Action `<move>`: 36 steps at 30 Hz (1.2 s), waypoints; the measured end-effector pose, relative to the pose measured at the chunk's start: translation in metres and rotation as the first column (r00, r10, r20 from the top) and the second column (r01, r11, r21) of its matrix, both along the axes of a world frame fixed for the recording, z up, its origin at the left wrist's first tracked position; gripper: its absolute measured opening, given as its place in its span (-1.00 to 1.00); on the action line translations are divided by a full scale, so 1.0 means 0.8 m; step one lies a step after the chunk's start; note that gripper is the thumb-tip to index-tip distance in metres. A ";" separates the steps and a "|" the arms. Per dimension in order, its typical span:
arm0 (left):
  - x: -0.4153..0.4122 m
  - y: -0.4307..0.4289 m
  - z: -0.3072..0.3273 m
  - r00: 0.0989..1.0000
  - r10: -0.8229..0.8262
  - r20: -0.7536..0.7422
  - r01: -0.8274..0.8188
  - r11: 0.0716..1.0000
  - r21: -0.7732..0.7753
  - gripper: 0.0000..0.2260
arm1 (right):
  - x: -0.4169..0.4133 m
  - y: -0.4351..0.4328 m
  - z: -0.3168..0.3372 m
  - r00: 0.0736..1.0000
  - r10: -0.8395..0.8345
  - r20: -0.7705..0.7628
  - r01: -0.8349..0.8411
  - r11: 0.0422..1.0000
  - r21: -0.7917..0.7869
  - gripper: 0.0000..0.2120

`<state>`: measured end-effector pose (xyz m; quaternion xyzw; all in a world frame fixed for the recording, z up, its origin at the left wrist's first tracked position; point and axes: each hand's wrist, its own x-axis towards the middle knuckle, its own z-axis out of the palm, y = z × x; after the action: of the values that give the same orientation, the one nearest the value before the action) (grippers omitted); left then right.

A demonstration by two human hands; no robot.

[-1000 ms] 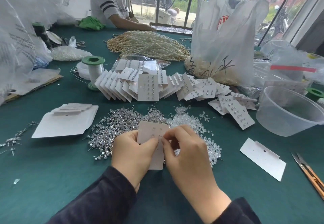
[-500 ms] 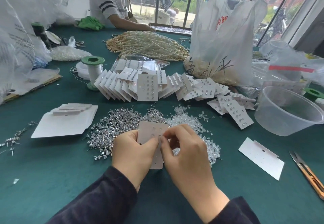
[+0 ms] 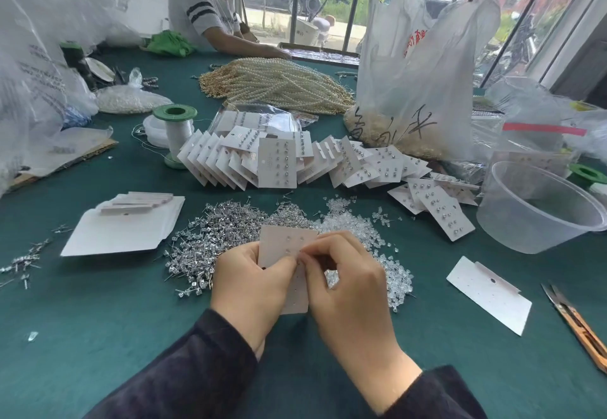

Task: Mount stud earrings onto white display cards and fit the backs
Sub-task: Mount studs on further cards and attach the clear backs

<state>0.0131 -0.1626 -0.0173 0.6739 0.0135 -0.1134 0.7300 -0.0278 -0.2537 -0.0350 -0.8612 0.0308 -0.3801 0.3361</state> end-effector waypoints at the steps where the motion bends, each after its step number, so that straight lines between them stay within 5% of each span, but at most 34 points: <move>1: -0.001 0.001 0.001 1.000 -0.009 -0.013 0.008 1.000 -0.023 -0.85 | 0.000 0.000 -0.001 1.000 0.009 0.022 -0.009 1.000 0.012 -0.90; 11: -0.009 0.008 -0.001 0.949 -0.158 -0.272 0.081 0.958 -0.275 -0.87 | -0.004 -0.006 -0.006 0.992 0.125 0.027 -0.128 0.983 0.135 -0.88; 26: -0.001 0.012 0.000 0.892 -0.255 -0.374 0.107 0.922 -0.373 -0.86 | -0.001 -0.015 -0.012 0.955 0.296 0.003 -0.272 0.874 0.403 -0.80; 36: -0.002 0.010 -0.007 0.917 -0.199 -0.347 0.083 0.943 -0.323 -0.87 | 0.000 -0.012 -0.016 0.976 0.216 -0.001 -0.212 0.960 0.184 -0.81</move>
<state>0.0113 -0.1549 -0.0225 0.5193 0.0858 -0.2936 0.7980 -0.0279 -0.2630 -0.0475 -0.8289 -0.0242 -0.3281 0.4524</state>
